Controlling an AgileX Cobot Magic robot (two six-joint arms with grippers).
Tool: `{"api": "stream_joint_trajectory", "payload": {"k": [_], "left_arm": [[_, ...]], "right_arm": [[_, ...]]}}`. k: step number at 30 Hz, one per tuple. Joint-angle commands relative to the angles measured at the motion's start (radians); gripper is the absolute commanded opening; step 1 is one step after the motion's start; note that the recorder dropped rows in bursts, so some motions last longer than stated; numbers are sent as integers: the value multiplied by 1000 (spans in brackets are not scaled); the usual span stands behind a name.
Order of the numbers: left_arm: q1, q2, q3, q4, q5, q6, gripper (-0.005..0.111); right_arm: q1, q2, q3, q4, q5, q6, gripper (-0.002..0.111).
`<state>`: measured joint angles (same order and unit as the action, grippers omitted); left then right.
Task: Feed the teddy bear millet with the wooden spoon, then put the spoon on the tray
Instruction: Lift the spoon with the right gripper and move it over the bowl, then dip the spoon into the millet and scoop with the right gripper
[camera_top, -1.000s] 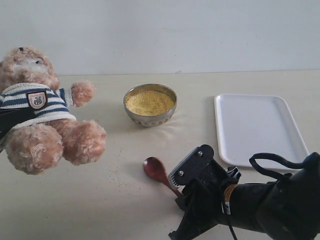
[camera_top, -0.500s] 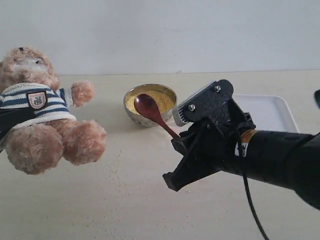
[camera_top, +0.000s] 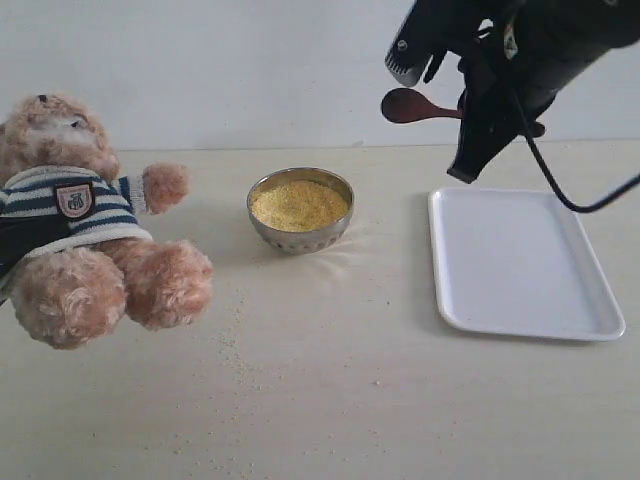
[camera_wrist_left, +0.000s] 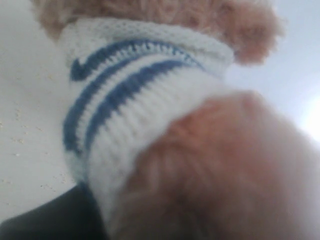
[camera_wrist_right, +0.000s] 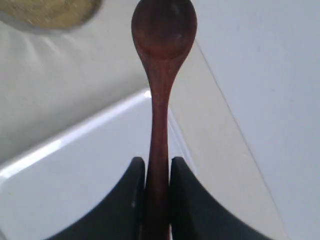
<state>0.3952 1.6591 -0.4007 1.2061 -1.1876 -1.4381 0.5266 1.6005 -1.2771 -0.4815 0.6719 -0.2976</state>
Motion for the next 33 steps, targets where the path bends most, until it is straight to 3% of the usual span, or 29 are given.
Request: {"api": "stream_joint_trajectory", "payload": {"k": [1, 5, 10, 26, 33], "left_arm": [[3, -7, -3, -14, -33, 15, 5], [3, -7, -3, -13, -11, 30, 5], [3, -7, -3, -13, -11, 69, 5], [3, -7, -3, -13, -11, 101, 5], [3, -7, -3, -13, -8, 100, 5]], "right_arm": [[65, 133, -177, -92, 155, -78, 0], [187, 261, -217, -304, 89, -51, 0], [239, 381, -239, -464, 111, 24, 0], [241, 455, -243, -469, -13, 105, 0], [241, 479, -243, -467, 13, 73, 0]]}}
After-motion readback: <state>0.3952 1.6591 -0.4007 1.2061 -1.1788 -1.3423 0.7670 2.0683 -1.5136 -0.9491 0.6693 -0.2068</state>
